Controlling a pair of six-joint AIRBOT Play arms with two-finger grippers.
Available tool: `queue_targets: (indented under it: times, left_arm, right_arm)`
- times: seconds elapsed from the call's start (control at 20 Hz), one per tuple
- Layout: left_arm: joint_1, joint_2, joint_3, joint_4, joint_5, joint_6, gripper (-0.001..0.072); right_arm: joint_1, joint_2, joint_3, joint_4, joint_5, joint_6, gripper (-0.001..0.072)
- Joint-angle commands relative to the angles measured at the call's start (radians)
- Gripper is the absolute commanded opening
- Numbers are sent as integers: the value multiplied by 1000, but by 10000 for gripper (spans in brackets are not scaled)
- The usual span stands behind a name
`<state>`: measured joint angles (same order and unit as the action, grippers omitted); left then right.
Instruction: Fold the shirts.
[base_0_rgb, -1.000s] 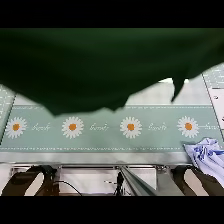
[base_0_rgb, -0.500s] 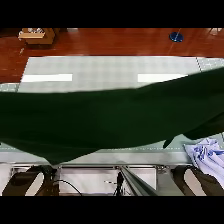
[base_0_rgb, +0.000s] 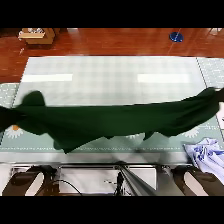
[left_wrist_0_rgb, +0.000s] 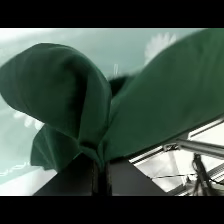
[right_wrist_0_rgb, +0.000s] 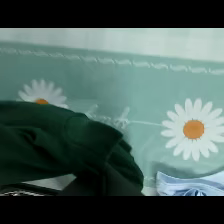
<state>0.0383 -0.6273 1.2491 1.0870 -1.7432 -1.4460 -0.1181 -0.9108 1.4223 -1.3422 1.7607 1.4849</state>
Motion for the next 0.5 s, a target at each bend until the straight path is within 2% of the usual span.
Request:
queue_targets:
  times: [0.0,0.1,0.25,0.35,0.45]
  left_arm:
    - [0,1,-250,-6,206,95,29]
    - [0,1,-323,-6,369,135,30]
    - [-3,-12,-379,-5,586,137,29]
    - [-4,-37,-396,-6,671,137,30]
    - [-4,-80,-401,-5,697,137,30]
  right_arm:
    - [52,-116,-97,-58,-166,-5,33]
    - [53,-180,-97,-43,-285,-4,34]
    - [53,-253,-97,3,-396,0,34]
    - [53,-297,-97,36,-446,0,34]
    - [53,-331,-97,40,-491,0,34]
